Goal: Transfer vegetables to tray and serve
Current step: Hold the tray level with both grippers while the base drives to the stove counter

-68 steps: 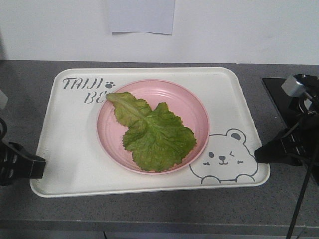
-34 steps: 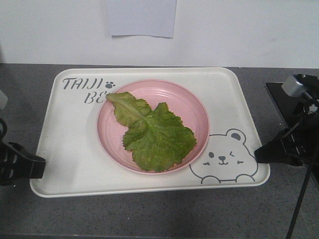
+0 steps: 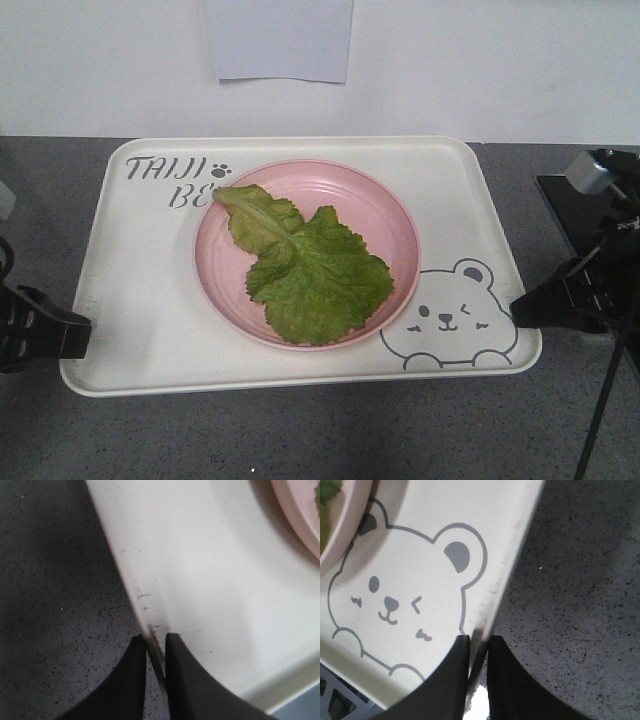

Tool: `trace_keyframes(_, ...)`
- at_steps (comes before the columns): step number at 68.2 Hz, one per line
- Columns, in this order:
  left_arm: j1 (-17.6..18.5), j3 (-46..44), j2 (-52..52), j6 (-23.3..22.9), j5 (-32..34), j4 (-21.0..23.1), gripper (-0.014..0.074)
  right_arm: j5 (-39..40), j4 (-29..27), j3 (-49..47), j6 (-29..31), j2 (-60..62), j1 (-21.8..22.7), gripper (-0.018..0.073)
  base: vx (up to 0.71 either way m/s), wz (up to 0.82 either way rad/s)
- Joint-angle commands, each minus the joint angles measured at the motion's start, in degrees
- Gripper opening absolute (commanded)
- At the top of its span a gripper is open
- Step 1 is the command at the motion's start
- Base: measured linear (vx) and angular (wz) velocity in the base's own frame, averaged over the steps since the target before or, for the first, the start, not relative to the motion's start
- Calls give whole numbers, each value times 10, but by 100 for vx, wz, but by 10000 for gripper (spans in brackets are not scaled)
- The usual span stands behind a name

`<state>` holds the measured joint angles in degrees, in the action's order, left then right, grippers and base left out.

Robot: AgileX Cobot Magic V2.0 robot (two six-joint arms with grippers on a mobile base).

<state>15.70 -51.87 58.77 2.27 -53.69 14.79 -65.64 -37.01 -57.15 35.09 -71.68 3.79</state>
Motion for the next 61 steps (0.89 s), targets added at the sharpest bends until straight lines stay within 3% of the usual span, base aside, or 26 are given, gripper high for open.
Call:
trace_keyframes(1, 7, -17, -9, 20, 33, 33, -8, -14, -58, -15, 26, 16, -5, -4, 7, 0)
trace_keyframes(61, 7, -17, -9, 20, 33, 33, -8, -14, -58, -15, 26, 16, -5, -4, 4, -1)
